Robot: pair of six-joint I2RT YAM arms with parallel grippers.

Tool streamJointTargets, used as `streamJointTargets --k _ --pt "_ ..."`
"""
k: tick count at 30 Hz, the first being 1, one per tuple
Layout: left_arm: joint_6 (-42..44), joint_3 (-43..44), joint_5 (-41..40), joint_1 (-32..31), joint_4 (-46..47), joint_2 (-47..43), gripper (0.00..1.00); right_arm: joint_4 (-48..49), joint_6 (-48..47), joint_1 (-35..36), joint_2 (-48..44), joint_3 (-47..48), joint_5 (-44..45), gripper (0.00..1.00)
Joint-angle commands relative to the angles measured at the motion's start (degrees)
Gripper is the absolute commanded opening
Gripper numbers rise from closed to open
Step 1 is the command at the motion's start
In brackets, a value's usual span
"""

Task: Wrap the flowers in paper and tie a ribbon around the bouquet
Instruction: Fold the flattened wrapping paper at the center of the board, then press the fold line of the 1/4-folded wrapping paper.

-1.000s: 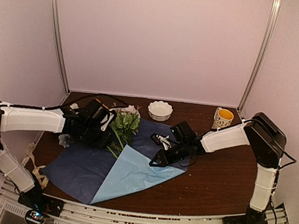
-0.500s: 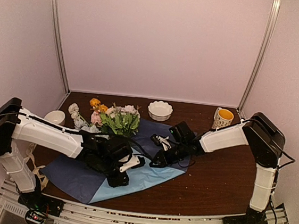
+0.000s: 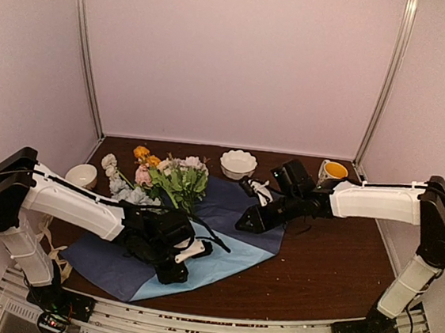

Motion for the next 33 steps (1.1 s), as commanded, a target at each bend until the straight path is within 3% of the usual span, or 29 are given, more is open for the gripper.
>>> streamJointTargets --k 1,5,16,25,33 --pt "-1.7 -2.5 1.8 0.0 -0.3 1.3 0.42 -5.8 -3.6 3.5 -2.7 -5.2 -1.9 0.22" --pt "-2.3 -2.5 1.7 0.0 -0.4 1.2 0.42 1.5 1.2 4.6 -2.1 -10.5 -10.1 0.17" --pt "-5.5 -0.6 0.9 -0.9 -6.7 1.5 0.42 -4.7 1.3 0.4 1.7 -11.8 5.0 0.12" --pt "-9.0 -1.7 1.0 -2.0 -10.2 -0.3 0.42 -9.3 0.5 -5.3 -3.3 -18.1 9.1 0.12" --pt "-11.9 -0.7 -0.2 -4.8 -16.2 -1.0 0.42 -16.0 -4.2 -5.3 -4.7 -12.7 7.7 0.12"
